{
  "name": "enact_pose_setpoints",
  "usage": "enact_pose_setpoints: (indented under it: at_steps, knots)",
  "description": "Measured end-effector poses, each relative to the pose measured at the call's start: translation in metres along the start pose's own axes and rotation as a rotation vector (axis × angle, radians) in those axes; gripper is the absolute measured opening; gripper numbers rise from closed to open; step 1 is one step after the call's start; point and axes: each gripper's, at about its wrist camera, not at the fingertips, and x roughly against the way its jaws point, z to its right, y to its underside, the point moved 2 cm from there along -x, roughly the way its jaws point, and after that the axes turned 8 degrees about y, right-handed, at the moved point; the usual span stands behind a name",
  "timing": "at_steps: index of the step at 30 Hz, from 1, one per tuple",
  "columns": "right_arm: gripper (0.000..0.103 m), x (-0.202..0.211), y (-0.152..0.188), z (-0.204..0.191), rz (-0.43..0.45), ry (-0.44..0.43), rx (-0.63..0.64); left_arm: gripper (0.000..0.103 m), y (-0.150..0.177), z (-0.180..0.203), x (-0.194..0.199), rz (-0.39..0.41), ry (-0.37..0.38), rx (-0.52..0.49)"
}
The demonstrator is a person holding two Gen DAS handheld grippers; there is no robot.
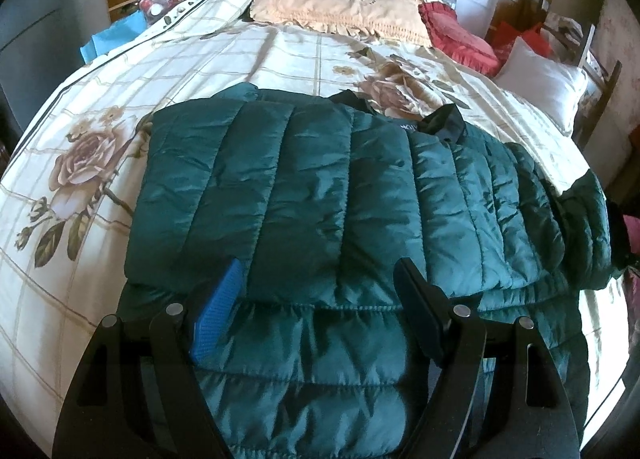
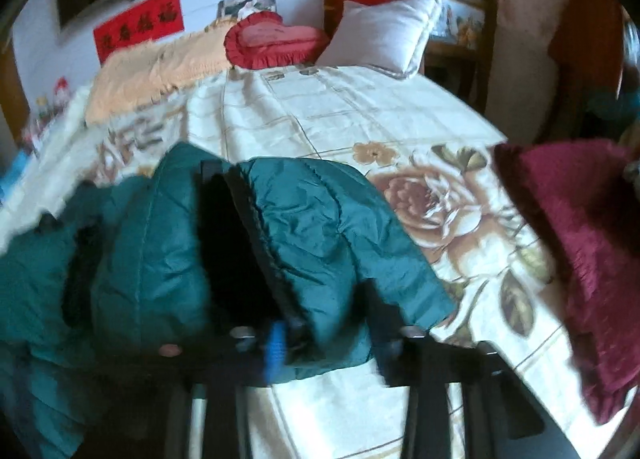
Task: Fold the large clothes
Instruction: 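Move the right tool to the other sleeve and grasp its cuff, then fold the sleeve across the jacket body with the right tool and release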
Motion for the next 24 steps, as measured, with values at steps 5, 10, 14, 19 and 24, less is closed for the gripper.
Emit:
enact_pose_setpoints:
  at_steps: [5, 10, 14, 19, 24]
  knots:
    - [0.014, 0.037, -0.010, 0.003, 0.033, -0.198, -0.103, 0.079, -0.003, -0.006, 0.005, 0.014, -0.001, 0.005]
    - [0.014, 0.086, -0.024, -0.031, 0.064, -0.374, -0.079, 0.079, -0.005, -0.012, 0.014, 0.034, 0.015, 0.034]
    - [0.014, 0.112, -0.033, -0.072, 0.072, -0.490, -0.045, 0.079, -0.006, -0.018, 0.024, 0.045, 0.021, 0.044]
    - [0.014, 0.130, -0.037, -0.131, 0.045, -0.632, -0.011, 0.079, -0.008, -0.033, 0.036, 0.063, 0.021, 0.063]
    - [0.014, 0.134, -0.033, -0.197, -0.016, -0.753, 0.043, 0.079, -0.007, -0.054, 0.045, 0.073, 0.009, 0.097]
